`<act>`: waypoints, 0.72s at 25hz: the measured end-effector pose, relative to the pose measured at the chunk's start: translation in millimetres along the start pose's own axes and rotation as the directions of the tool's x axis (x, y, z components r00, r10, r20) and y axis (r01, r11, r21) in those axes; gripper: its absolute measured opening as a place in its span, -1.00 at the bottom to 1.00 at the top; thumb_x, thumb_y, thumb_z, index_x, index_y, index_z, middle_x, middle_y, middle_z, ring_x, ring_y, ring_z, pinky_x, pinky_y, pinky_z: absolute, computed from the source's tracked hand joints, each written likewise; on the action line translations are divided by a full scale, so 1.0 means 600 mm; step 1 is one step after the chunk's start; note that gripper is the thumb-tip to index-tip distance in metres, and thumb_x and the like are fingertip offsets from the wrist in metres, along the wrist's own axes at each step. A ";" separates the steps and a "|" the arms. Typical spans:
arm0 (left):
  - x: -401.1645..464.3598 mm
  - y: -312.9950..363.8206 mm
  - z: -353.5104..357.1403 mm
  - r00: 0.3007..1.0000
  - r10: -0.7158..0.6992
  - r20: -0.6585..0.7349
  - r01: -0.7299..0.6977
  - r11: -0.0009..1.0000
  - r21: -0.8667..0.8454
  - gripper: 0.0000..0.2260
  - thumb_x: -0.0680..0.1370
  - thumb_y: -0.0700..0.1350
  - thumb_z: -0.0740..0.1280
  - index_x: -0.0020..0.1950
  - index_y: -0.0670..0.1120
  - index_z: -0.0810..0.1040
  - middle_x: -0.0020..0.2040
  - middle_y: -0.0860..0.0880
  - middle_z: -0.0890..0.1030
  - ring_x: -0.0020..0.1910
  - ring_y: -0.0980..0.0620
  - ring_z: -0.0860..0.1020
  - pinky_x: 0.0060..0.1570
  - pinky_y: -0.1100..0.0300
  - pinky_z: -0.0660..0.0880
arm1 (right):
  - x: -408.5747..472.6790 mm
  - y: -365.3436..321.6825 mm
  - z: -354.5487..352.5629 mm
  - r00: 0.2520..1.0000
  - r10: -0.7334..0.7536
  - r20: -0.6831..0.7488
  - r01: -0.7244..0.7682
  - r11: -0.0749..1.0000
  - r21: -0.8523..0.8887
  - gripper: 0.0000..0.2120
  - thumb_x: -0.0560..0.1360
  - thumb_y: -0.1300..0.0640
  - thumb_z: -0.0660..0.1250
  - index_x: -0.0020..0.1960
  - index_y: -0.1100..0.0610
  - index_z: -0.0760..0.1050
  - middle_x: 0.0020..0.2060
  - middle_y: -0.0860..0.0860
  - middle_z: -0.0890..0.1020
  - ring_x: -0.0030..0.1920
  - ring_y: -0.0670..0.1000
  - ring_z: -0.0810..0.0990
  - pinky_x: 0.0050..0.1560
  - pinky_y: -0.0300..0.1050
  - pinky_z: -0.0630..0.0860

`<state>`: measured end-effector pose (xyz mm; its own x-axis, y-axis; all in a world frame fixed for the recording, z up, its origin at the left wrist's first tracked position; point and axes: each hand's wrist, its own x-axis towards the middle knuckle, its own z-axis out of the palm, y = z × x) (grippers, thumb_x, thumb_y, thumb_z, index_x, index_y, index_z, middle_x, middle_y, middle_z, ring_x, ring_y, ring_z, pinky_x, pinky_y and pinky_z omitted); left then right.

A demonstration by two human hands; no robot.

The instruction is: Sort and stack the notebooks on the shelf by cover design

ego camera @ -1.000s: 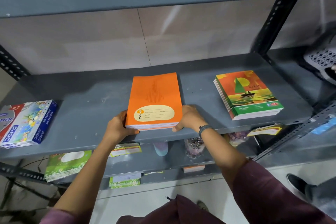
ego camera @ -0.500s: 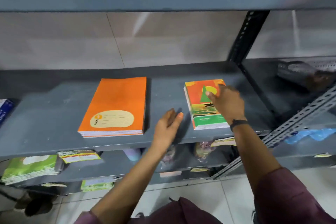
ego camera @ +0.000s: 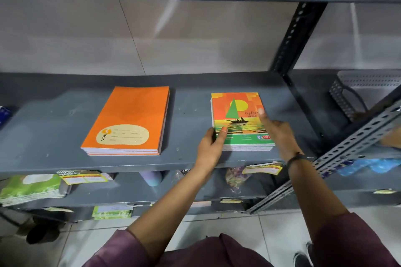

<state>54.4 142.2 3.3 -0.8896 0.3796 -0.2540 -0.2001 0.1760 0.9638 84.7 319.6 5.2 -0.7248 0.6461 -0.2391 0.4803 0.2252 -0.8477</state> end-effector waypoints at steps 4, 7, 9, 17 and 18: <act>0.018 -0.010 -0.037 0.992 -0.008 -0.129 0.008 1.000 0.001 -0.71 0.54 0.09 0.20 0.16 -0.04 0.42 0.04 0.09 0.47 0.01 0.11 0.43 0.04 0.26 0.28 | -0.005 -0.020 0.051 1.000 -0.001 -0.015 0.001 1.000 0.013 -0.36 0.36 -0.41 0.26 -0.41 0.21 0.43 -0.40 0.13 0.56 -0.22 0.17 0.53 -0.20 -0.02 0.42; 0.024 -0.018 -0.066 0.972 -0.026 -0.235 0.022 1.000 -0.020 -0.52 0.51 0.12 0.23 0.33 -0.12 0.35 0.09 0.06 0.41 0.11 0.08 0.40 0.12 0.22 0.27 | -0.013 -0.034 0.094 1.000 -0.029 0.006 0.029 1.000 0.006 -0.37 0.36 -0.39 0.27 -0.41 0.21 0.47 -0.40 0.14 0.58 -0.25 0.12 0.52 -0.18 -0.06 0.41; 0.028 -0.021 -0.078 0.953 -0.031 -0.300 0.024 0.999 -0.027 -0.46 0.50 0.11 0.26 0.38 -0.16 0.30 0.17 0.01 0.45 0.21 0.01 0.42 0.15 0.21 0.28 | -0.015 -0.039 0.118 0.999 -0.045 0.024 0.045 0.999 0.004 -0.29 0.37 -0.39 0.26 -0.16 0.31 0.62 -0.26 0.18 0.69 -0.25 0.09 0.56 -0.17 -0.08 0.45; 0.031 -0.028 -0.095 0.926 0.024 -0.377 -0.028 1.000 -0.005 -0.62 0.50 0.08 0.28 0.22 -0.10 0.44 0.08 0.01 0.54 0.03 0.05 0.48 0.07 0.24 0.31 | -0.012 -0.048 0.147 0.995 -0.071 0.066 0.070 0.997 0.011 -0.27 0.40 -0.36 0.26 -0.04 0.36 0.60 -0.09 0.26 0.70 -0.21 0.10 0.56 -0.16 -0.08 0.43; 0.029 -0.027 -0.095 0.927 0.036 -0.372 -0.036 0.999 0.008 -0.64 0.50 0.08 0.28 0.20 -0.09 0.44 0.08 0.01 0.54 0.03 0.05 0.48 0.07 0.23 0.32 | -0.014 -0.051 0.140 0.996 -0.047 0.081 0.046 0.999 0.022 -0.28 0.42 -0.34 0.25 -0.03 0.38 0.59 -0.06 0.28 0.69 -0.18 0.11 0.57 -0.14 -0.07 0.45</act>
<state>18.8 94.4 -11.9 -0.9851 0.0205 -0.1707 -0.1648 0.1697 0.9716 34.4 246.1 -7.0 -0.7845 0.5734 -0.2362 0.4355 0.2382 -0.8681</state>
